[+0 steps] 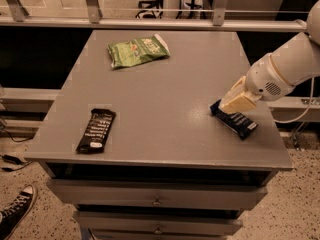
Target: Move rxbar blueberry near green jalapeno chip bag
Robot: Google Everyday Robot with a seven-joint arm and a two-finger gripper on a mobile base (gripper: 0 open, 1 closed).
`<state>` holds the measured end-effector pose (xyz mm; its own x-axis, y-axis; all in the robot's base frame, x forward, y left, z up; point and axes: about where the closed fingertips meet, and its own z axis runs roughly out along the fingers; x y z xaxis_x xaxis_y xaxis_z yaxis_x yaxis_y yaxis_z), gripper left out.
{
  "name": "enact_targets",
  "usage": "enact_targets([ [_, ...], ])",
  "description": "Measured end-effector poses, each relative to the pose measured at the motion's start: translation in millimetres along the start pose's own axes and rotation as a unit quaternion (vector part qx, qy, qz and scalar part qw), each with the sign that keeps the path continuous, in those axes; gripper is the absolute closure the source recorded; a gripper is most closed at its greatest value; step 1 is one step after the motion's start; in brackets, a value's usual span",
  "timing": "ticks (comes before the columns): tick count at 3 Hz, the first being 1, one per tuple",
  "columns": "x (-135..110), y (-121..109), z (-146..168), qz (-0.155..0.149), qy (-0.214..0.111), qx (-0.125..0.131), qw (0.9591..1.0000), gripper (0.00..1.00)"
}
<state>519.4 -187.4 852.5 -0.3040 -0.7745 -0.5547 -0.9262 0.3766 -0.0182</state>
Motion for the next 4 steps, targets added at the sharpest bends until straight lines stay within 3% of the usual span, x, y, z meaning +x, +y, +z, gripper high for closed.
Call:
enact_targets([
  [2,4.1,0.4,6.2,0.004,0.003,-0.004,1.0,0.05],
  [4,5.8,0.5,7.8,0.004,0.005,-0.004,1.0,0.0],
])
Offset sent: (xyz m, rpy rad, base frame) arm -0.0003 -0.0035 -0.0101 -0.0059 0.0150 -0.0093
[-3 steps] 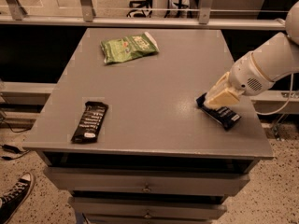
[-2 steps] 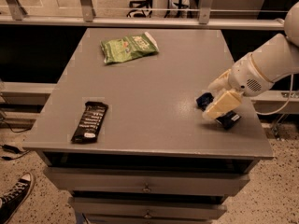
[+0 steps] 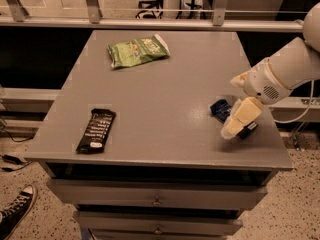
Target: Move rxbar blueberry near green jalapeno chip bag
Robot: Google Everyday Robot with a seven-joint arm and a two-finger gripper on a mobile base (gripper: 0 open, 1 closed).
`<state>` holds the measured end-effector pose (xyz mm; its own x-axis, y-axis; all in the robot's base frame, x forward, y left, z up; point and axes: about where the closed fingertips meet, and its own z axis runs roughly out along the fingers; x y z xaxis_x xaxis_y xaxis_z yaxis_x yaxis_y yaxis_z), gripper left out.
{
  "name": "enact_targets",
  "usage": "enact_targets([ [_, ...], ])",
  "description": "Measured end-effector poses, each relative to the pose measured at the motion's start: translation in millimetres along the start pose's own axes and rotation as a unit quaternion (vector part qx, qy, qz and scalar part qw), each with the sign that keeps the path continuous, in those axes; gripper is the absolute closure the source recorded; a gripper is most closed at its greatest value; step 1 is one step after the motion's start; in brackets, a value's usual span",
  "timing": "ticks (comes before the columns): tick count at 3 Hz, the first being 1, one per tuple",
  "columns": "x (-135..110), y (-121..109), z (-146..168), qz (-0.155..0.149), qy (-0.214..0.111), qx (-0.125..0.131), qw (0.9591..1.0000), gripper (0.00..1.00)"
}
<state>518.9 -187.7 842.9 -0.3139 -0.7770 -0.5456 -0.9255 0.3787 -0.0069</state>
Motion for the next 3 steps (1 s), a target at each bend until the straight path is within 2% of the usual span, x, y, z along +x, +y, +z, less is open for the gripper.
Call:
enact_targets([
  [2,8.9,3.4,5.8,0.006,0.008,-0.005,0.9999,0.01],
  [3,12.2,4.1,6.7,0.009,0.009,-0.006,0.9999,0.23],
])
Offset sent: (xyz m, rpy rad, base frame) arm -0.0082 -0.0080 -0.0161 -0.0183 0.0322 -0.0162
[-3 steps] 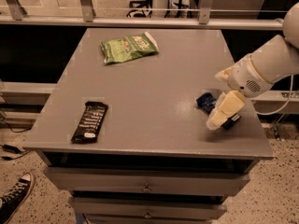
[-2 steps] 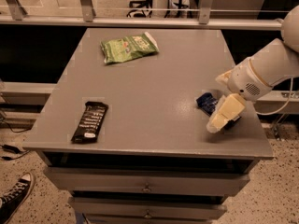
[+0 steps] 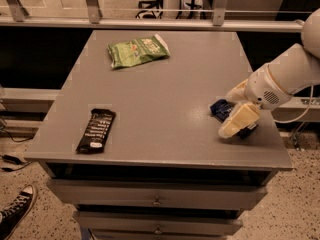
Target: Move rxbar blueberry near green jalapeno chip bag
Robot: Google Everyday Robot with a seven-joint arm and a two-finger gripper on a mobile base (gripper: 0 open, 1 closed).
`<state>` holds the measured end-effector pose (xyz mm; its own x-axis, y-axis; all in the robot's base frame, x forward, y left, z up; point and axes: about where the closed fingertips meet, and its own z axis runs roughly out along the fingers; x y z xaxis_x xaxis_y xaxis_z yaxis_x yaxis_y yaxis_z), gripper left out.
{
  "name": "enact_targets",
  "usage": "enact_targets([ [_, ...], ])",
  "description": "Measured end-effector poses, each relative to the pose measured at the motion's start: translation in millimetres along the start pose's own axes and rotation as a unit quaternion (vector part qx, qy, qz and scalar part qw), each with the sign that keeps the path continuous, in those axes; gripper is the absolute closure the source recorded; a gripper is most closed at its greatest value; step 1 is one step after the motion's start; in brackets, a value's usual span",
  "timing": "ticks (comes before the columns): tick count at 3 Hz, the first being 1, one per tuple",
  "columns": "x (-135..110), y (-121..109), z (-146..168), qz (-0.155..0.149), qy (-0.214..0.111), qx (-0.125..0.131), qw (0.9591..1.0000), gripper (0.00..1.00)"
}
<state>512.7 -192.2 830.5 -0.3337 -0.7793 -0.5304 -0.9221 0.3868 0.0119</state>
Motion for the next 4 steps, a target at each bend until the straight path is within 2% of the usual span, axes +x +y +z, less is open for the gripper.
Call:
enact_targets([
  [3,-3.4,2.1,-3.7,0.002,-0.004,-0.003,1.0,0.92],
  [4,-13.8,-0.7,-9.8,-0.007,-0.007,-0.001,1.0,1.0],
])
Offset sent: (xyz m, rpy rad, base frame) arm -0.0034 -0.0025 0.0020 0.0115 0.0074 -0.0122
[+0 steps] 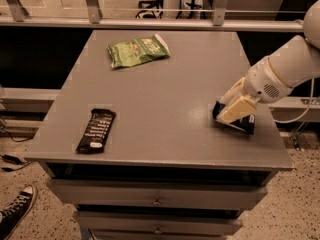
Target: Move rxbar blueberry near green jalapeno chip bag
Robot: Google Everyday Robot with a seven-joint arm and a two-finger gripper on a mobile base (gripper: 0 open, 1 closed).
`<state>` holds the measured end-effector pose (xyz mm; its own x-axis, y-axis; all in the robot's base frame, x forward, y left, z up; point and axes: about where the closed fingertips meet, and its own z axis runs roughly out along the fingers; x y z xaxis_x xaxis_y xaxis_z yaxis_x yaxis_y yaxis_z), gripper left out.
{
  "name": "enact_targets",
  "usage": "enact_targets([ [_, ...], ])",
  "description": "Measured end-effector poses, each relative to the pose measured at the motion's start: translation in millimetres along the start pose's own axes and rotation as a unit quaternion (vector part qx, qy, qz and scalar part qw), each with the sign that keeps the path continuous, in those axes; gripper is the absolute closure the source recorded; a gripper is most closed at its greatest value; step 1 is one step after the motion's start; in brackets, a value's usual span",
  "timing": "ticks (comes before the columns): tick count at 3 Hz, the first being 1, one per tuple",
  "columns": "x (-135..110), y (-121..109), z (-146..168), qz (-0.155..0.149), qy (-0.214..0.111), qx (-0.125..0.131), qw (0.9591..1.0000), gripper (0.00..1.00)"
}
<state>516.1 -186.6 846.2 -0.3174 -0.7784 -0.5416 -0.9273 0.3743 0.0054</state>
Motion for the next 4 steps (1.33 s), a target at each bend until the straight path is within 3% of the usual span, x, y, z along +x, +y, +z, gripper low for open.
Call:
enact_targets([
  [2,-29.5,-35.8,-35.1,-0.038,-0.013,0.041,0.9984,1.0],
  [4,-42.3,-43.3,-29.5,-0.048,-0.024,0.056,0.997,1.0],
])
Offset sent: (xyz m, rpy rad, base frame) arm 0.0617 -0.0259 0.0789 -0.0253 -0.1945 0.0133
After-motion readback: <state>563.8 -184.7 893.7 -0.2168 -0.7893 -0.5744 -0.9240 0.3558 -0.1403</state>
